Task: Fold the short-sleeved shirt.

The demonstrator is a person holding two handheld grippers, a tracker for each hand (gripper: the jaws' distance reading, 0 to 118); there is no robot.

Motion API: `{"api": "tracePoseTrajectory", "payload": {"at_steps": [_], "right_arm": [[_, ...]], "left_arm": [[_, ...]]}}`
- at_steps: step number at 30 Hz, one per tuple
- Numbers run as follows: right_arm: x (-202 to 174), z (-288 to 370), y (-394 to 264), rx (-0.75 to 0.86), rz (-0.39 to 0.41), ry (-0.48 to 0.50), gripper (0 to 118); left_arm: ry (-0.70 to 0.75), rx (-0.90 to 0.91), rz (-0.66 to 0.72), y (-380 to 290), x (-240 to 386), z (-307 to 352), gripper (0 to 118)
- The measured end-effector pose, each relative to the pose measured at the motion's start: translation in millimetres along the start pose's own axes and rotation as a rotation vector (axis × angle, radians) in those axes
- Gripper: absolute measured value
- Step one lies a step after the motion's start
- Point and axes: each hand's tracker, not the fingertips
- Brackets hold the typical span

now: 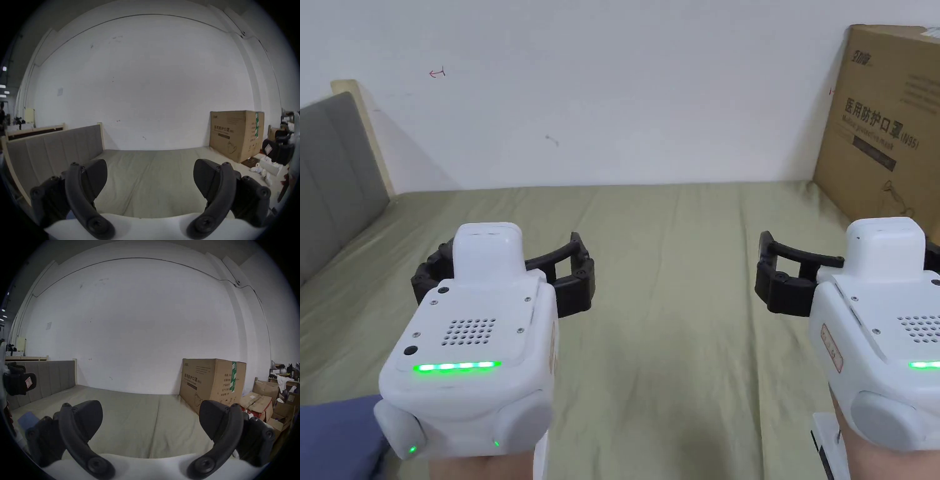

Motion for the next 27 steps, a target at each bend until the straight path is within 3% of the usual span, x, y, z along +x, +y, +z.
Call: {"api": "tracePoseTrajectory", "payload": {"at_steps": [4,27], "right_arm": [[-3.7,-5.0,-0.6,-0.025,0.002,-0.015,117],[-6.6,-7.6,0.2,-0.074,-0.011,0.011,117]], "left_arm": [[-0.069,0.009,0.010,-2.0,-0.9,1.2,110],[-0.041,-0.075,0.142,4.8,-12.7,-10.2,110]]}}
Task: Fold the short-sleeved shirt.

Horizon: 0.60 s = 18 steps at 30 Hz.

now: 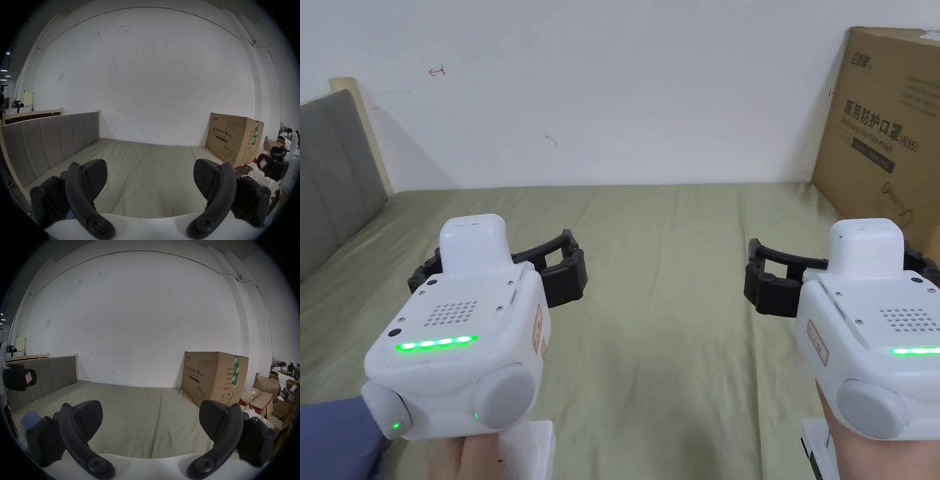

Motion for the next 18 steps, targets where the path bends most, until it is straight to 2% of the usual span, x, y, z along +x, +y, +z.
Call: {"api": "tracePoseTrajectory", "payload": {"at_steps": [9,12,18], "right_arm": [[-5.1,3.0,1.8,0.007,0.004,0.005,117],[-8.4,4.6,1.1,0.015,0.032,0.017,117],[-11.9,6.5,-0.1,0.015,0.037,0.029,117]], "left_arm": [[0.004,-0.018,0.012,-2.0,-0.6,1.5,110],[0.091,-0.020,-0.044,-3.0,3.2,-1.0,110],[0.014,-0.043,0.027,-7.1,-5.1,-1.9,110]]}}
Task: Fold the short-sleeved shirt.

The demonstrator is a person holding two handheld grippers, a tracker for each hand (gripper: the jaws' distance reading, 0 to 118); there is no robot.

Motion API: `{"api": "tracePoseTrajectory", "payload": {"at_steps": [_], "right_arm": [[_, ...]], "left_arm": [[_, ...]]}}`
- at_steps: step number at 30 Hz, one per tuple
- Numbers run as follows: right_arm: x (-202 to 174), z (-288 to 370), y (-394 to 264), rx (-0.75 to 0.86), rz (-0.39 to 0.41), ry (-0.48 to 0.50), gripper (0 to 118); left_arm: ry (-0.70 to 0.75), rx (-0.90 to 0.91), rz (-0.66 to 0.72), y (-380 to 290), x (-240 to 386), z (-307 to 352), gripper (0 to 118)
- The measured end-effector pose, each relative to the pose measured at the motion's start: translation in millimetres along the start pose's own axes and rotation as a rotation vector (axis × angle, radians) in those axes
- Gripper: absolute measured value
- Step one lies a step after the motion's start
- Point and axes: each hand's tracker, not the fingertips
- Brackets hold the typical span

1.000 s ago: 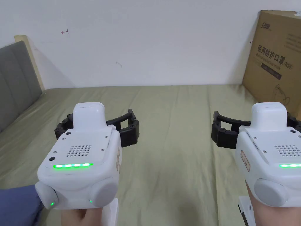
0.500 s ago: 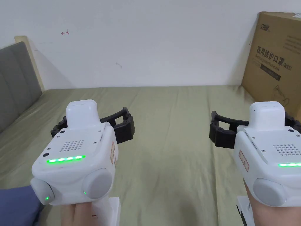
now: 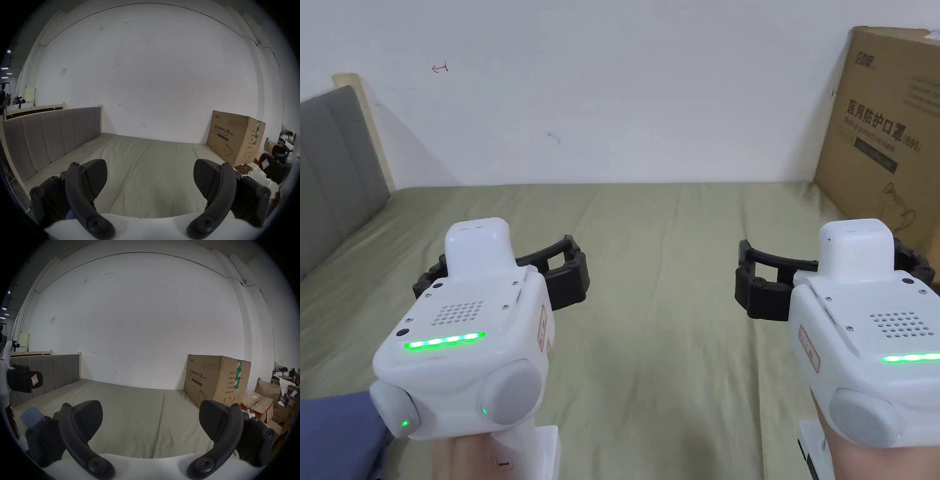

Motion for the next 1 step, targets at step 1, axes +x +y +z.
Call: {"api": "tracePoseTrajectory", "payload": {"at_steps": [1], "right_arm": [[-0.2,-0.1,-0.2,-0.001,0.001,-0.001,117]], "left_arm": [[0.000,-0.002,-0.002,-0.9,0.2,-0.7,110]]}}
